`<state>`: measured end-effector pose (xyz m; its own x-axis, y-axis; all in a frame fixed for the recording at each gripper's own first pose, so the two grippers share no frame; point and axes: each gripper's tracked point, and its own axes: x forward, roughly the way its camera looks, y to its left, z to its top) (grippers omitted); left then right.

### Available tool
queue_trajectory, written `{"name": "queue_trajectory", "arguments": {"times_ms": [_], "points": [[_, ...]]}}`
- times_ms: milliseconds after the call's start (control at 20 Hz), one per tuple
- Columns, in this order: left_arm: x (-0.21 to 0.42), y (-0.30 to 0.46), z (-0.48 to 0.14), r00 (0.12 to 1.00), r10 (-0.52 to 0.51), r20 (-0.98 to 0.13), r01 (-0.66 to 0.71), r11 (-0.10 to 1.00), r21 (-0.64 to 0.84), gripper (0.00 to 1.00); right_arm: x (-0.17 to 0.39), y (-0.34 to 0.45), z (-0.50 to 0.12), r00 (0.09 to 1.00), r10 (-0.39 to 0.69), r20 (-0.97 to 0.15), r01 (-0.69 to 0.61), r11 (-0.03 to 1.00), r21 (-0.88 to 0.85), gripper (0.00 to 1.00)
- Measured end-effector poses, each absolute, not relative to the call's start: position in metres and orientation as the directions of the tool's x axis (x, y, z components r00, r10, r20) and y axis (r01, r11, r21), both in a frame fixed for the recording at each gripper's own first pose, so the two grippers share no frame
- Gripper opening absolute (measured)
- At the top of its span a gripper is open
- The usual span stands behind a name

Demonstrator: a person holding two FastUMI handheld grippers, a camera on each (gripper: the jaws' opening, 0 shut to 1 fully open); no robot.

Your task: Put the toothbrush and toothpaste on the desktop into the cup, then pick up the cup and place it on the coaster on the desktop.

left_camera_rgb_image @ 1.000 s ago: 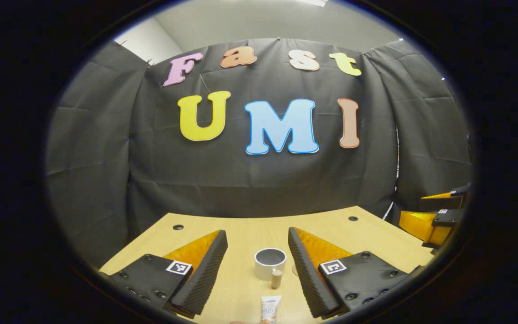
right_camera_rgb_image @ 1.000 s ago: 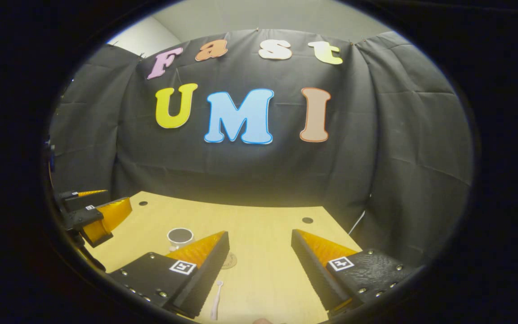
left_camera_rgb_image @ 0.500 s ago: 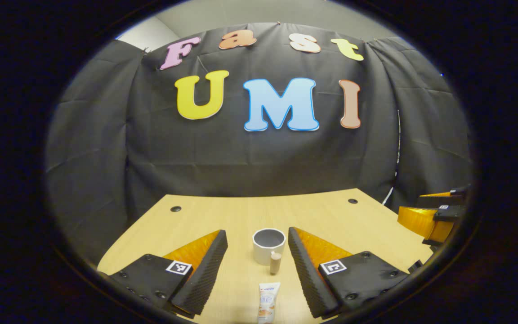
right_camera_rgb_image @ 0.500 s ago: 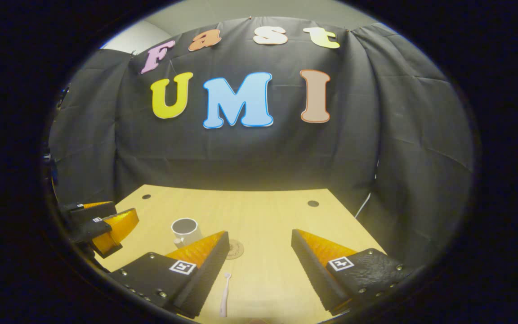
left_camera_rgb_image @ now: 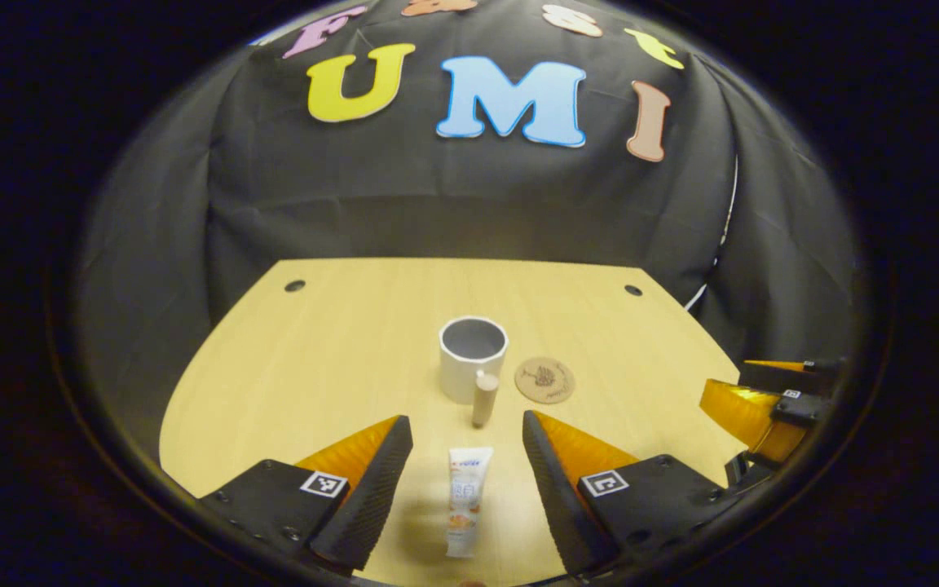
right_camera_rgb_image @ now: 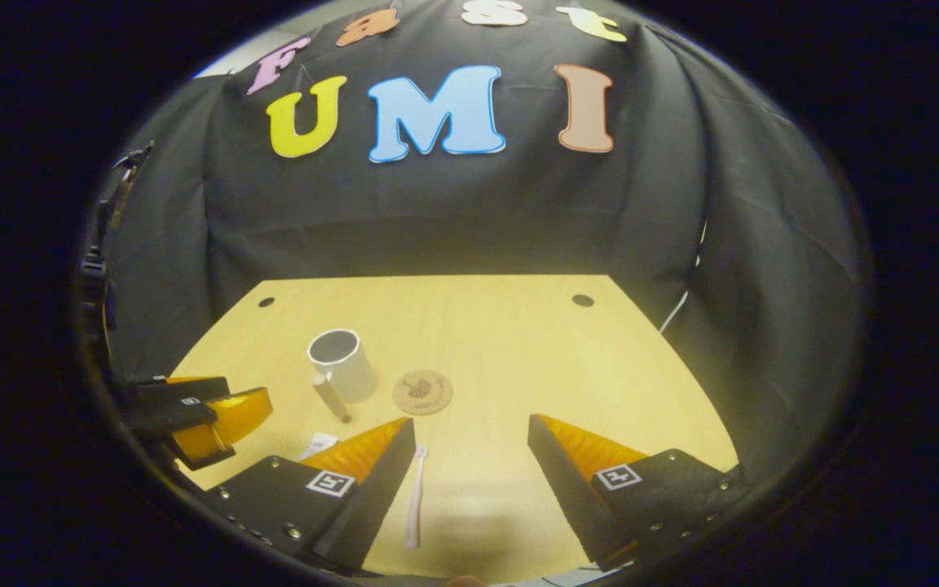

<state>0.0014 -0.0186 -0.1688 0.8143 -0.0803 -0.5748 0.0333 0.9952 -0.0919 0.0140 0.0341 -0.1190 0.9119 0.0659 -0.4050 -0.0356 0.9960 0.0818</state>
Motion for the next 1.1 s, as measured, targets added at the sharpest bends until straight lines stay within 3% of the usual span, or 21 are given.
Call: {"name": "queue_trajectory", "arguments": {"times_ms": [50, 250, 300, 350, 550, 1100], "points": [[-0.002, -0.019, -0.175, 0.798, -0.084, -0.597, 0.032, 0.995, -0.097, 0.84, 0.015, 0.037, -0.125, 0.902, 0.076, -0.425, -0.041, 0.995, 0.090, 0.92], [-0.005, -0.022, -0.201, 0.725, -0.094, -0.682, 0.043, 0.995, -0.092, 0.89, 0.018, 0.048, -0.152, 0.849, 0.115, -0.515, -0.070, 0.992, 0.106, 0.92], [-0.006, -0.025, -0.209, 0.703, -0.105, -0.704, 0.052, 0.994, -0.097, 0.94, 0.019, 0.053, -0.158, 0.834, 0.132, -0.536, -0.082, 0.990, 0.116, 0.92], [-0.007, -0.028, -0.216, 0.678, -0.114, -0.727, 0.055, 0.993, -0.104, 0.89, 0.019, 0.059, -0.167, 0.808, 0.158, -0.567, -0.100, 0.986, 0.133, 0.92], [-0.020, -0.029, -0.247, 0.543, -0.131, -0.830, 0.047, 0.991, -0.125, 0.90, 0.021, 0.072, -0.199, 0.714, 0.207, -0.669, -0.128, 0.978, 0.166, 0.93], [-0.045, -0.029, -0.303, 0.279, -0.157, -0.948, -0.007, 0.986, -0.165, 0.90, 0.013, 0.100, -0.263, 0.476, 0.247, -0.844, -0.152, 0.969, 0.197, 0.93]]}}
